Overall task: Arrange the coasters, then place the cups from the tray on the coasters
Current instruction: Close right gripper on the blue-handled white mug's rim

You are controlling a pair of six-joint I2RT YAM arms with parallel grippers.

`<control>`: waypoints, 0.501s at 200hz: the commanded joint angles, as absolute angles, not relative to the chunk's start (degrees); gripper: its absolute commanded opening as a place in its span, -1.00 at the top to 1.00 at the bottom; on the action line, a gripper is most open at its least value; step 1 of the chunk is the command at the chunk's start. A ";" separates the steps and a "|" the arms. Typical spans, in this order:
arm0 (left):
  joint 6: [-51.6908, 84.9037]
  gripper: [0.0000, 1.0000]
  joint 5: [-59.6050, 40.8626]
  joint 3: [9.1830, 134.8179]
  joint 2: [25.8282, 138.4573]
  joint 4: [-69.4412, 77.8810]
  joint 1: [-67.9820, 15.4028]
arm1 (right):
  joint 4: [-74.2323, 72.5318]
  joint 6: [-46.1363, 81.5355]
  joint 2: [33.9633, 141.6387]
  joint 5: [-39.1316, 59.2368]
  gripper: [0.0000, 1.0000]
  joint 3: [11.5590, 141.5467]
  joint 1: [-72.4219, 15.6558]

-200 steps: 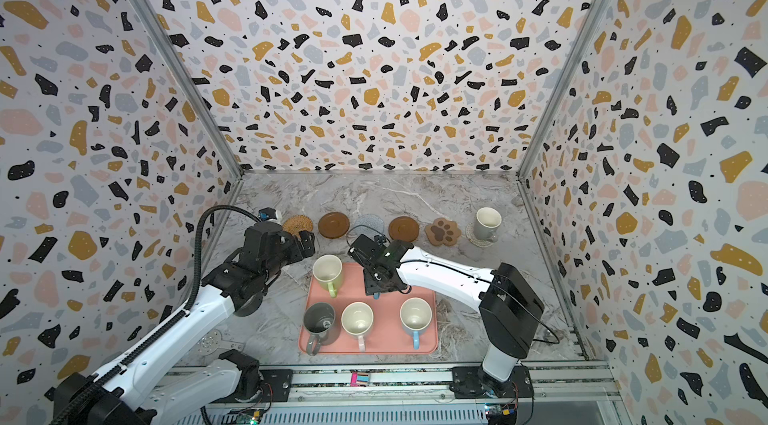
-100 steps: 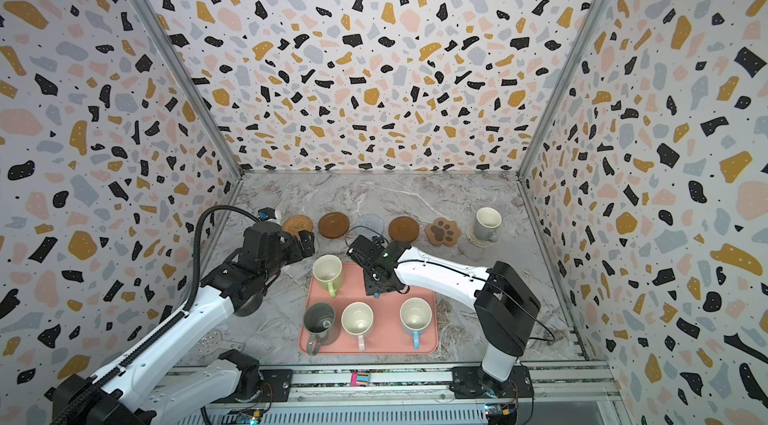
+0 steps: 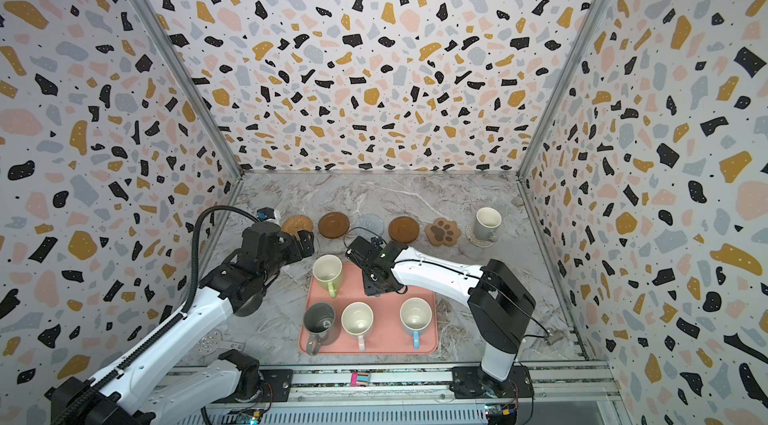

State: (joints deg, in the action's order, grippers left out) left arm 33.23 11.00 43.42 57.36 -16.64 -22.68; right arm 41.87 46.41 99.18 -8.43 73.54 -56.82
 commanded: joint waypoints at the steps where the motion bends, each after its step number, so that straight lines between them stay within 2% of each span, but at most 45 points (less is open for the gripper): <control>1: 32.96 -0.99 11.02 42.79 56.43 -15.87 -22.86 | 42.36 46.48 99.42 -9.71 0.05 73.56 -56.91; 100: 32.77 -0.99 10.81 43.52 57.35 -15.64 -22.90 | 44.42 45.30 98.83 -12.05 0.18 73.31 -56.20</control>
